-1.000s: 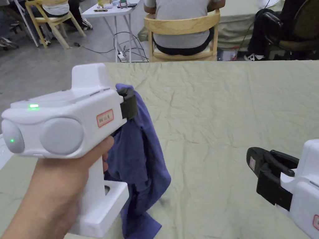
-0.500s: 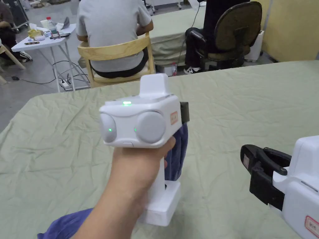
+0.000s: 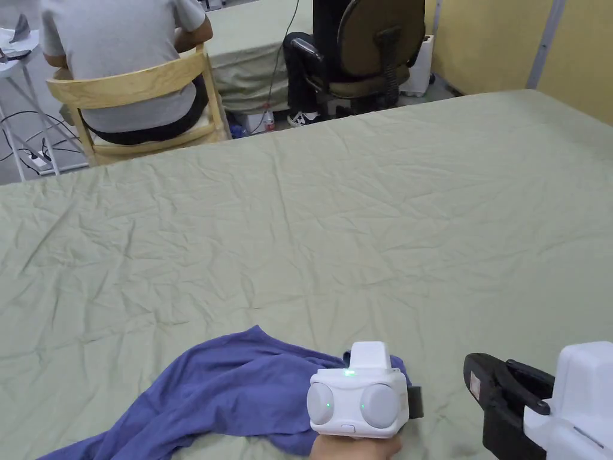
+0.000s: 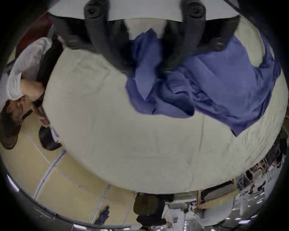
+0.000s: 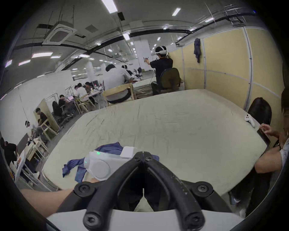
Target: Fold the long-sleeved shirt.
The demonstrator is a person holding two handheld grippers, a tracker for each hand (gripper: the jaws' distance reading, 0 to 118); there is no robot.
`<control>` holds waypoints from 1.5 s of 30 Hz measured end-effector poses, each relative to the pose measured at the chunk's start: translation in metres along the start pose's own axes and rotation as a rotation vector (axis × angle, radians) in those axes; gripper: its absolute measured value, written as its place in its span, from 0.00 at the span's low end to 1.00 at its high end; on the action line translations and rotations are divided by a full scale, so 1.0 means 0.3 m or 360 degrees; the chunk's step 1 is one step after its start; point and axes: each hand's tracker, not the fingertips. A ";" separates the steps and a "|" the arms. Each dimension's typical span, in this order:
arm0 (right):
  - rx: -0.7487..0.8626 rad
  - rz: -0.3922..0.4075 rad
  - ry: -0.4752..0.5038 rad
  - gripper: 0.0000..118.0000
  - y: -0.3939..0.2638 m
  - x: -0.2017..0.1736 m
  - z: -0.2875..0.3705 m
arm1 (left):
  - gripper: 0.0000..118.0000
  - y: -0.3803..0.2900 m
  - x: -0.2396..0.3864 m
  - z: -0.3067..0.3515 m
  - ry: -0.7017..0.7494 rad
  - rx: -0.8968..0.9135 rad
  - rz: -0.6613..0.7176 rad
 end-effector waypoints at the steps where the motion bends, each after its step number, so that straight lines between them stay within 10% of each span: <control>1: 0.0007 -0.0004 0.0001 0.02 0.004 0.002 0.000 | 0.76 0.026 -0.005 0.031 -0.0113 0.0002 0.0038; 3: 0.0034 -0.0005 0.0004 0.02 0.014 -0.008 0.006 | 0.99 0.076 -0.024 0.119 -0.0220 0.0048 0.0088; 10: 0.0094 -0.0017 0.0027 0.02 0.004 -0.072 0.023 | 0.94 0.020 -0.166 0.615 0.0080 0.0599 -0.0141; 12: 0.0078 -0.0013 0.0030 0.02 -0.015 -0.092 0.009 | 0.65 -0.062 -0.229 0.694 0.0223 0.0588 -0.0150; 13: 0.0062 -0.0018 0.0036 0.02 -0.022 -0.101 -0.006 | 0.18 -0.116 -0.264 0.718 0.0274 0.0583 -0.0129; 14: 0.0042 -0.0026 0.0048 0.02 -0.031 -0.107 -0.018 | 0.01 -0.157 -0.296 0.724 0.0315 0.0539 -0.0109; 21: -0.0081 -0.0010 0.0088 0.02 -0.056 -0.142 -0.134 | 0.05 -0.282 -0.547 0.674 0.0259 0.0271 0.0181; 24: -0.0104 0.0004 0.0083 0.02 -0.048 -0.141 -0.179 | 0.88 -0.140 -0.676 0.621 0.0367 0.0437 0.0289; 25: -0.0110 0.0006 0.0077 0.02 -0.042 -0.138 -0.189 | 0.99 -0.092 -0.719 0.584 0.0407 0.0458 0.0288; 33: -0.0229 0.0002 0.0008 0.02 -0.052 -0.090 -0.315 | 0.91 0.138 -1.037 0.052 0.0666 0.0035 0.0213; 38: -0.0302 0.0021 -0.0050 0.02 -0.041 -0.061 -0.385 | 0.63 0.099 -0.985 0.043 0.0633 0.0055 0.0107; 40: -0.0323 0.0041 -0.0094 0.20 -0.031 -0.047 -0.424 | 0.00 0.082 -0.947 0.090 0.0606 0.0099 0.0092; 42: -0.0377 0.0055 -0.0084 0.41 -0.027 -0.022 -0.486 | 0.00 0.082 -0.932 0.145 0.0603 0.0173 0.0120; 45: -0.0629 0.0120 -0.0111 0.99 -0.046 -0.002 -0.628 | 0.00 0.080 -0.917 0.246 0.0465 0.0266 0.0250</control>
